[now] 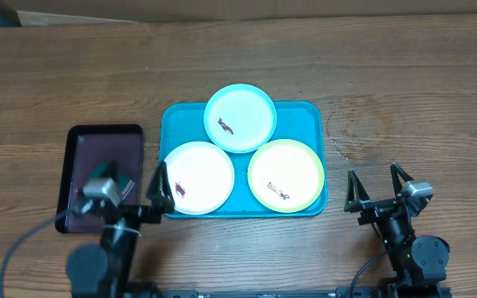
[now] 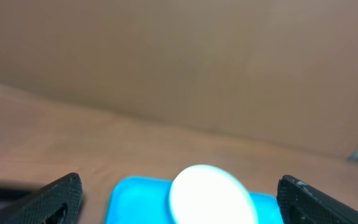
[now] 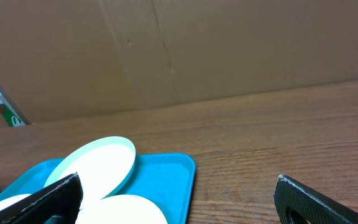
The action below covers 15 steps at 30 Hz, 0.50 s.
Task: Clean dirty plates on tray and stack at the side
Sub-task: 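Move the left gripper down to the sponge on the dark tray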
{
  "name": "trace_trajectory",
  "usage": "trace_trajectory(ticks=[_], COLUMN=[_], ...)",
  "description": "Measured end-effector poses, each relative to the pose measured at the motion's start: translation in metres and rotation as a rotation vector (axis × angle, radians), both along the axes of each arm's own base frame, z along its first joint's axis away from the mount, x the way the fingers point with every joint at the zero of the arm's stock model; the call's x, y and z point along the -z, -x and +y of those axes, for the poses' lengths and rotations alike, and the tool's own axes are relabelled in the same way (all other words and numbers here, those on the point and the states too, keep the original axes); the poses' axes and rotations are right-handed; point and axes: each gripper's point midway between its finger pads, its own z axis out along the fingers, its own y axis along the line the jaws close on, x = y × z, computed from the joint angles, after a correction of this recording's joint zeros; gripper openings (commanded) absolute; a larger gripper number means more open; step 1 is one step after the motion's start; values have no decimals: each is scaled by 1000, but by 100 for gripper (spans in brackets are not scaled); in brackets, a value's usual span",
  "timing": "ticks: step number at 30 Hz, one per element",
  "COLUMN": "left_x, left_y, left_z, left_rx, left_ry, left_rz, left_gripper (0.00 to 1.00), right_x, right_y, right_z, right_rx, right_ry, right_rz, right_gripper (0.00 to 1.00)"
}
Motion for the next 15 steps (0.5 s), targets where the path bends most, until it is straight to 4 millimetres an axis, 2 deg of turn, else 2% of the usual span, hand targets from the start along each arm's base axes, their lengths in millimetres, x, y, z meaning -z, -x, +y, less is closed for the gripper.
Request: trace_trajectory(ticks=[7, 12, 15], left_x=[19, 23, 34], left_y=[-44, -79, -95], left_z=[36, 43, 52], left_rx=[-181, -216, -251], left_ry=[-112, -114, -81], left_rz=[414, 580, 651], left_gripper=[100, 100, 100], right_x=[0, 0, 0], right_y=[0, 0, 0], right_z=[0, 0, 0], right_rx=[0, 0, 0], right_ry=[0, 0, 0], right_rz=[0, 0, 0], right_gripper=[100, 100, 100])
